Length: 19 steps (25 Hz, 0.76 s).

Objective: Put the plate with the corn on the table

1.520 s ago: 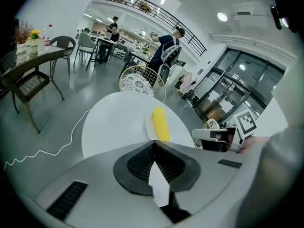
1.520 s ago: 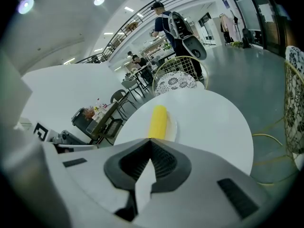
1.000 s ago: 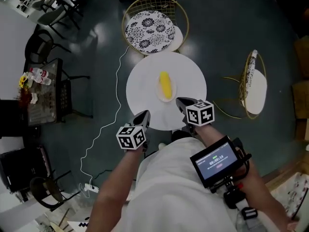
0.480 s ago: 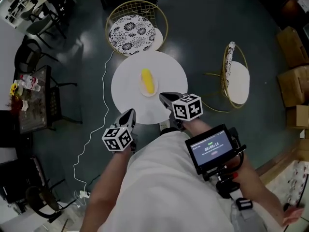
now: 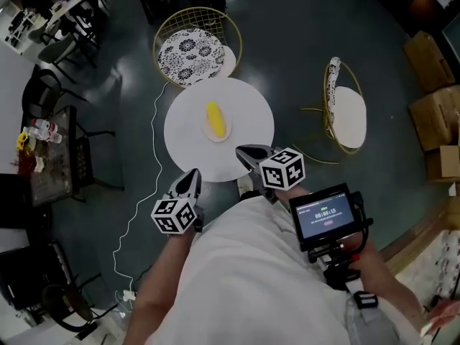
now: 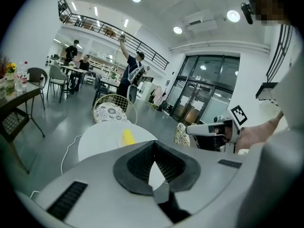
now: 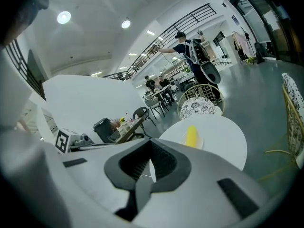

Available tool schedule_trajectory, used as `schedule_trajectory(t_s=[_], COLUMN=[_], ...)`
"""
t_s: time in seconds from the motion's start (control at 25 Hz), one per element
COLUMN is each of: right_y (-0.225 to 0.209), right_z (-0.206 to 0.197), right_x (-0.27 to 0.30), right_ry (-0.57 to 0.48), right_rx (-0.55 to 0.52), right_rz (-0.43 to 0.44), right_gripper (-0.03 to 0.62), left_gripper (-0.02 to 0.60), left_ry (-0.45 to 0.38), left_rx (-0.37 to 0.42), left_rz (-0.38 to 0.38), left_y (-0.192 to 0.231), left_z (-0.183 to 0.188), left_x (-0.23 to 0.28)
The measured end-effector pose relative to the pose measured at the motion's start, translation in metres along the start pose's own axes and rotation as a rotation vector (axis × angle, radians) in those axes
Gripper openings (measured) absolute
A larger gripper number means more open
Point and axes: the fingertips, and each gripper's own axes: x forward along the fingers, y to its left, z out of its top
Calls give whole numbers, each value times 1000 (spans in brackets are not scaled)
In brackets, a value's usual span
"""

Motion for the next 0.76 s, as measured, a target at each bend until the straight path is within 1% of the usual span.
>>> schedule_trajectory(t_s=[0.2, 0.52, 0.76], right_y=[10, 14, 29], right_z=[-11, -28, -41], right_x=[-14, -27, -36], right_ry=[-25, -24, -28], right_rx=[4, 10, 9], right_rz=[4, -14, -21], right_gripper=[8, 8, 8], left_gripper=[6, 6, 5], left_ry=[4, 5, 7], left_rx=[1, -14, -22], left_rz=[-6, -8, -10], left_y=[-9, -19, -24], left_z=[-9, -22, -33], left_x=[-8, -20, -38])
